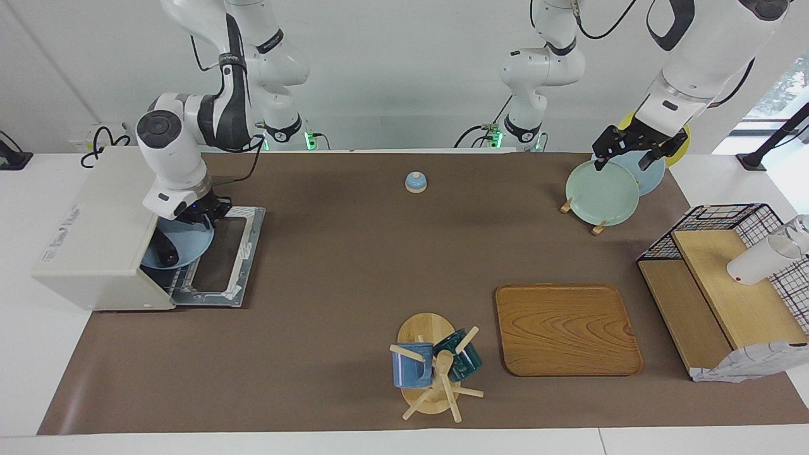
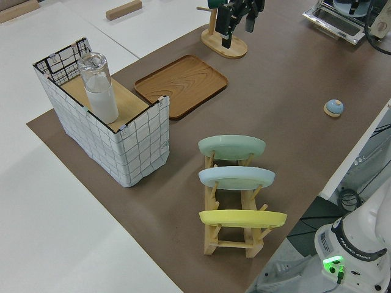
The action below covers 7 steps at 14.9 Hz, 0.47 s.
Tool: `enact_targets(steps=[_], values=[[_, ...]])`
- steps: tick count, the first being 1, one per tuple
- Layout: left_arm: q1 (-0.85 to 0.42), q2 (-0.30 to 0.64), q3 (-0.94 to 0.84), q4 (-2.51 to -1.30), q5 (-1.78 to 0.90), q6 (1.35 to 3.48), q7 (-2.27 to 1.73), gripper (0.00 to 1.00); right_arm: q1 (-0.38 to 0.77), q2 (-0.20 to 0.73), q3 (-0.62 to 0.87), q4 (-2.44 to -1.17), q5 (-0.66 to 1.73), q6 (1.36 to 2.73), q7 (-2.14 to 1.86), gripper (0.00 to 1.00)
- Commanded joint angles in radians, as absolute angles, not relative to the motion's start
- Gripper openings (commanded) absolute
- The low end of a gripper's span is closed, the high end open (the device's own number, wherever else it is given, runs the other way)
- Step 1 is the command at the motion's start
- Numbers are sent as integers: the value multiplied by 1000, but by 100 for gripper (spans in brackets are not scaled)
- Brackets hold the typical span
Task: Put eggplant into oven
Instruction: 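Lower the eggplant into the oven and open the right gripper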
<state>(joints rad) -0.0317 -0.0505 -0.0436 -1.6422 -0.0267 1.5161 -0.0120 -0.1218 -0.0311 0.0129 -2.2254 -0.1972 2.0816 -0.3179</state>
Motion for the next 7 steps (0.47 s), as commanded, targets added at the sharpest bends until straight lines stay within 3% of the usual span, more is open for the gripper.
enact_targets(steps=[1,5,7], values=[[-15,-63,-55,-1644,-21,1514,-15,100,-137,-48,26,-2224,-179,2065,-373,36],[-15,-64,-54,-1644,-20,1513,-15,100,-114,-37,31,-2155,-81,1993,-403,39],[-15,-64,-54,-1644,-21,1513,-15,100,-53,-35,31,-2155,-78,2019,-361,22]])
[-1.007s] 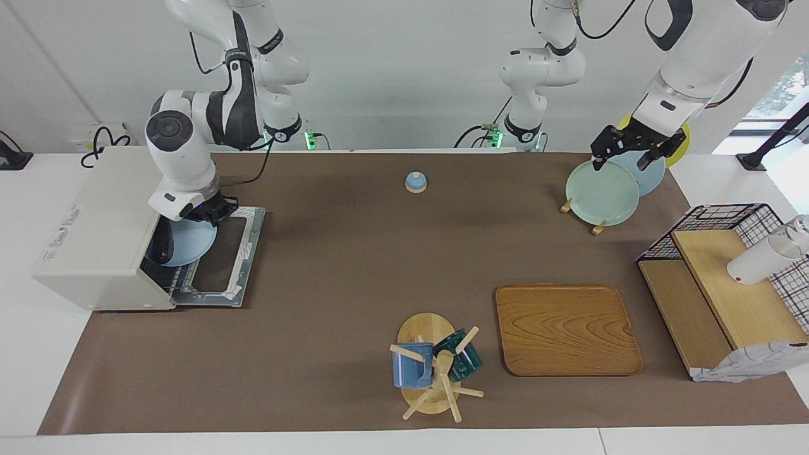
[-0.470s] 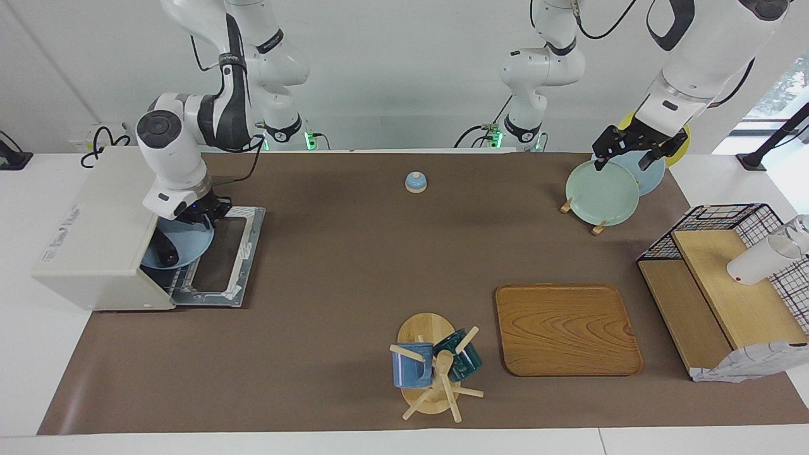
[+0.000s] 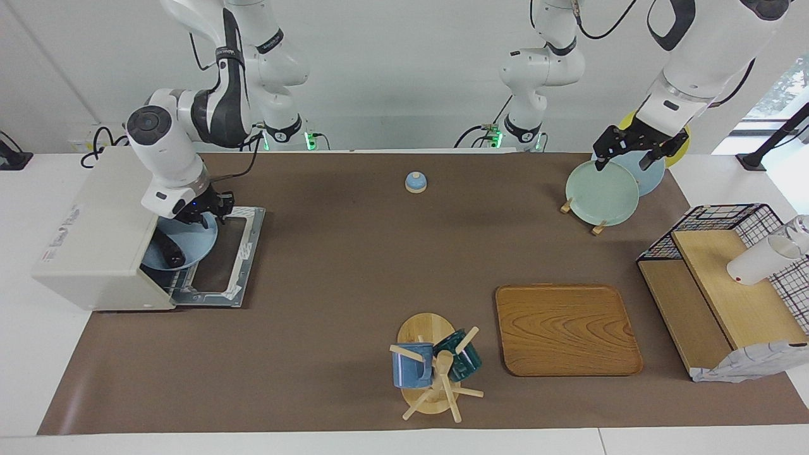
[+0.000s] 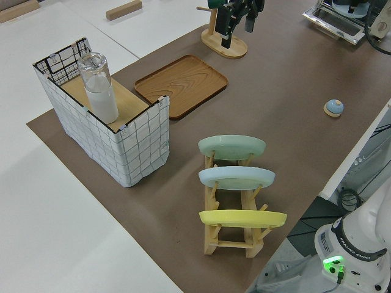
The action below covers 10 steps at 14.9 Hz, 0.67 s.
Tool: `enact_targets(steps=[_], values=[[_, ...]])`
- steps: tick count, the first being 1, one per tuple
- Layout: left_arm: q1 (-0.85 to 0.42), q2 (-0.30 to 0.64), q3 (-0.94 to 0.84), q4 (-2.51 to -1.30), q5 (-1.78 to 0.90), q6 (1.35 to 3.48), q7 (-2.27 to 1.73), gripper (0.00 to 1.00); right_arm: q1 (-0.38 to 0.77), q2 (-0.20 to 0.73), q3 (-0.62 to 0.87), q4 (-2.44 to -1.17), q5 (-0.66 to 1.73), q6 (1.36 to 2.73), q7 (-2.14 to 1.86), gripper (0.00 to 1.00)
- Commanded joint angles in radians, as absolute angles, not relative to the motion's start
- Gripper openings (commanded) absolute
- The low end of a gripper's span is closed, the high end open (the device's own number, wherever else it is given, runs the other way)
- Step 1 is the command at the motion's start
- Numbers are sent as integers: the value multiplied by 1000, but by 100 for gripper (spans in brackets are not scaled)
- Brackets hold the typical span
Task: Put eggplant into oven
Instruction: 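Lower the eggplant into the oven and open the right gripper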
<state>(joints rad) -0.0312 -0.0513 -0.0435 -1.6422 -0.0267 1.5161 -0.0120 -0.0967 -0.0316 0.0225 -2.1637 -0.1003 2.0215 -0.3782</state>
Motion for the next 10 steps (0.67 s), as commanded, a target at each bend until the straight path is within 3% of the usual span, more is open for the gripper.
enact_targets(steps=[1,2,6,10], values=[[-15,-64,-54,-1644,-21,1513,-15,100,-17,-35,31,-2163,-78,2052,-298,11],[-15,-64,-55,-1644,-20,1513,-15,100,7,-34,31,-2178,-78,2097,-244,0],[-15,-64,-54,-1644,-20,1513,-15,100,48,63,29,-2235,-80,2294,-153,0],[-15,-64,-54,-1644,-20,1511,-15,100,34,106,29,-2250,-80,2327,-150,0]])
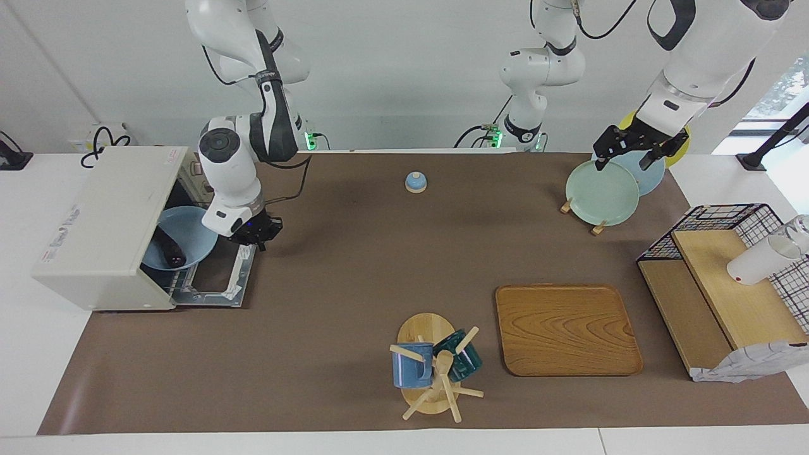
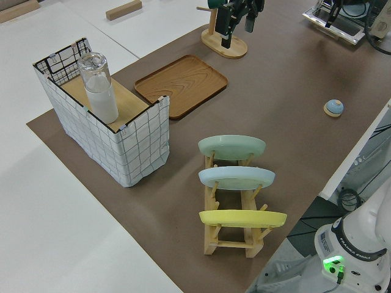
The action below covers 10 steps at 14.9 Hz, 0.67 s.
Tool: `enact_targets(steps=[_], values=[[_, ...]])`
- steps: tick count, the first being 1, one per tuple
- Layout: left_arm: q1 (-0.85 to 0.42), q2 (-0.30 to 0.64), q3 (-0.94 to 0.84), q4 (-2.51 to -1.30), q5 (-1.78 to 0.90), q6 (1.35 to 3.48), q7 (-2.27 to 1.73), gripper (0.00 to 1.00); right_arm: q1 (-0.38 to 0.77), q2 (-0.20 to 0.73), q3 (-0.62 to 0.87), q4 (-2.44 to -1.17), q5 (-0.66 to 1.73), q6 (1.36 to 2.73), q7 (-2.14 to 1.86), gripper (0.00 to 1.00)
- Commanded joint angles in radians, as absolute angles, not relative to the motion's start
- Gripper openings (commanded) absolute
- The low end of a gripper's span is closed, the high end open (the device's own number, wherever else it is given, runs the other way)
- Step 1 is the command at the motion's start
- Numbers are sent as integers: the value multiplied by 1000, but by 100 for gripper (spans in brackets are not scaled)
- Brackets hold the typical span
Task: Put eggplant into oven
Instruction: 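Lower the eggplant into the oven and open the right gripper, then push the oven door shut with the right gripper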
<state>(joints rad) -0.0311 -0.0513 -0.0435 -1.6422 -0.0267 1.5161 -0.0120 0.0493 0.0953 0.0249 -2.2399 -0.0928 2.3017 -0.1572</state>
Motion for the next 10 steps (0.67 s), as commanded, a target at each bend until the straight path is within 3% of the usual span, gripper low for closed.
enact_targets(steps=[1,10], values=[[-15,-64,-54,-1644,-21,1512,-15,100,34,115,29,-2250,-80,2332,-150,0],[-15,-64,-55,-1644,-20,1513,-15,100,28,132,26,-2238,-127,2301,-164,0]])
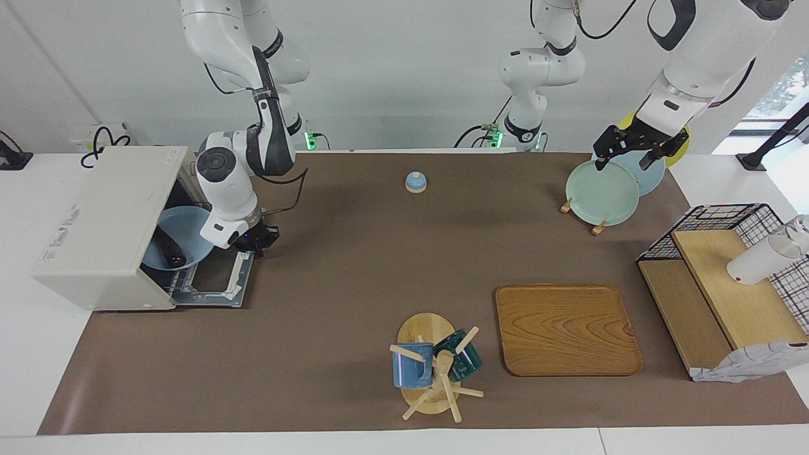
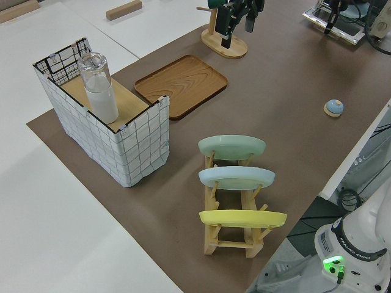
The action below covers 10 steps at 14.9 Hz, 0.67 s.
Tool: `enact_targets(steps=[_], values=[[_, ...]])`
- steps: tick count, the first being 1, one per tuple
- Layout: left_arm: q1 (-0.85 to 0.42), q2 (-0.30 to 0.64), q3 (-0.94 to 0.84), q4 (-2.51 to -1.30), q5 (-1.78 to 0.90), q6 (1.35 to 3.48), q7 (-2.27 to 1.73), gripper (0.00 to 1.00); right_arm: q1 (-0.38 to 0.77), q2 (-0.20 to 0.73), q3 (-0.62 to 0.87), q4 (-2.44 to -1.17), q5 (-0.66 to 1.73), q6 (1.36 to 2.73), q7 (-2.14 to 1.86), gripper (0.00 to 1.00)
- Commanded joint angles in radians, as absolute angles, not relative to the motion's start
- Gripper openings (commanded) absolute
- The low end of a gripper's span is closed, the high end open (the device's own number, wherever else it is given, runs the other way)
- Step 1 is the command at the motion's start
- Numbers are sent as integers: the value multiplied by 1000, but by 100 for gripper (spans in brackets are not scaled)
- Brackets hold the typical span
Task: Put eggplant into oven
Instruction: 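Push the oven door shut with the right gripper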
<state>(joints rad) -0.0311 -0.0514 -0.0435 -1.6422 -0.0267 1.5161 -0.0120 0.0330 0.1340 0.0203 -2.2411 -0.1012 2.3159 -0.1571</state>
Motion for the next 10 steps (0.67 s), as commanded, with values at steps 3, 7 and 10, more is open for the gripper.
enact_targets(steps=[3,7,10], values=[[-15,-64,-54,-1644,-20,1512,-15,100,31,133,28,-2175,-222,2211,-175,0],[-15,-64,-54,-1644,-20,1513,-15,100,12,126,25,-2070,-222,2061,-336,0],[-15,-64,-55,-1644,-20,1512,-15,100,-29,121,26,-1979,-221,1945,-382,0]])
